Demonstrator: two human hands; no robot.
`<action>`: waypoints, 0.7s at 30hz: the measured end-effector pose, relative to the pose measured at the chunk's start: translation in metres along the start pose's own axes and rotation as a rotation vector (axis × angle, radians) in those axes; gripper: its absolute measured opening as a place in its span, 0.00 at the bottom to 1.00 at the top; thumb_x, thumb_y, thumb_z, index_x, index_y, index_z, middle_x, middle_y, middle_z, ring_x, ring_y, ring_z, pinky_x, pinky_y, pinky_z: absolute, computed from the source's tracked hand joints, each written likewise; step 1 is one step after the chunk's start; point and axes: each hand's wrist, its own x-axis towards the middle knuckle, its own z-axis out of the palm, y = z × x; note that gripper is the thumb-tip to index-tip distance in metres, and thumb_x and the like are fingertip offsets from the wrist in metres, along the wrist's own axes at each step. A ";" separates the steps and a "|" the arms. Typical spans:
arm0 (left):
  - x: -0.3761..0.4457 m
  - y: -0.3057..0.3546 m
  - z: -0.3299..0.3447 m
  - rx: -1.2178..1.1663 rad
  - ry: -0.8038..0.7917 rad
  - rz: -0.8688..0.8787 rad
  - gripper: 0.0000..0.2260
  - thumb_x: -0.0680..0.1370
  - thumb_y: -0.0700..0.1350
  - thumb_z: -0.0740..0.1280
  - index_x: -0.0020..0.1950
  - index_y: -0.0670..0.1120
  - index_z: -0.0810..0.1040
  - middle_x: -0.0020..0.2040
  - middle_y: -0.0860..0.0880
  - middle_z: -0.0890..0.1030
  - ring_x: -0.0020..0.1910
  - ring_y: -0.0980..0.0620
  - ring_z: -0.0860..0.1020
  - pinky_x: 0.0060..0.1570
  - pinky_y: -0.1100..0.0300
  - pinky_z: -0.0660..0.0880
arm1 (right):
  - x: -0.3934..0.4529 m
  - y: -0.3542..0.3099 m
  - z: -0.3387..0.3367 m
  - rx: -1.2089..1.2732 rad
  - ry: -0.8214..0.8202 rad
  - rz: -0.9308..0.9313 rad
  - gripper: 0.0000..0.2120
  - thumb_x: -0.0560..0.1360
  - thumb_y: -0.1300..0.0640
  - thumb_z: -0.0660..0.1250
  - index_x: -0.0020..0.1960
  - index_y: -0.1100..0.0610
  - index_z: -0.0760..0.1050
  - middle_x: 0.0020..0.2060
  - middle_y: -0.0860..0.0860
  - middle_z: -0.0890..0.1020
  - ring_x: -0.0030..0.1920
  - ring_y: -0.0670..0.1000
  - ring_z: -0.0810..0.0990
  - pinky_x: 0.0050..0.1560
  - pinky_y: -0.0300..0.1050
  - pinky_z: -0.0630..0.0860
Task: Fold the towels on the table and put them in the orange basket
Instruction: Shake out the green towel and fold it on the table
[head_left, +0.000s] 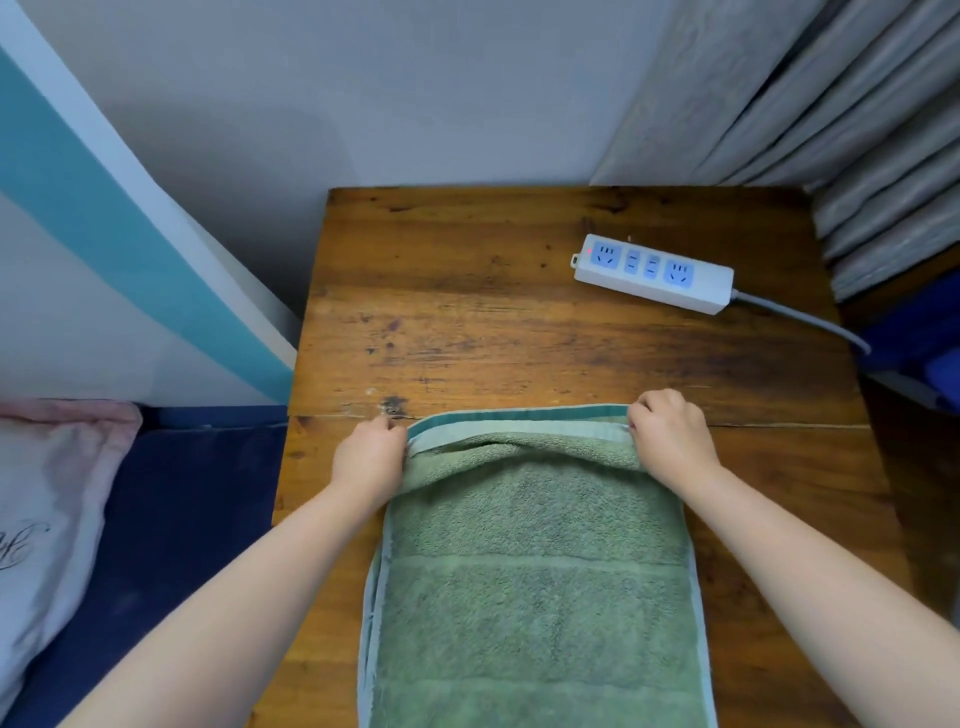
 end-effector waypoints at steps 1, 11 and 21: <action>0.000 0.003 0.000 0.061 -0.015 0.006 0.08 0.76 0.38 0.60 0.53 0.42 0.75 0.54 0.44 0.76 0.52 0.44 0.74 0.41 0.56 0.70 | 0.000 -0.001 0.001 -0.033 -0.004 0.003 0.12 0.75 0.63 0.60 0.57 0.59 0.75 0.60 0.54 0.75 0.65 0.55 0.66 0.67 0.53 0.60; 0.001 -0.005 -0.001 0.055 -0.001 0.101 0.07 0.78 0.43 0.58 0.54 0.43 0.71 0.52 0.44 0.76 0.50 0.44 0.75 0.40 0.55 0.68 | 0.008 -0.003 -0.008 0.024 -0.134 -0.024 0.11 0.73 0.66 0.59 0.55 0.61 0.71 0.56 0.56 0.70 0.51 0.54 0.68 0.49 0.45 0.69; 0.012 -0.008 -0.024 -0.194 -0.063 0.160 0.03 0.79 0.42 0.60 0.47 0.44 0.72 0.50 0.42 0.79 0.49 0.44 0.75 0.47 0.55 0.71 | 0.013 0.001 -0.028 -0.075 -0.124 -0.130 0.11 0.73 0.63 0.57 0.53 0.58 0.72 0.50 0.53 0.78 0.53 0.55 0.73 0.58 0.48 0.68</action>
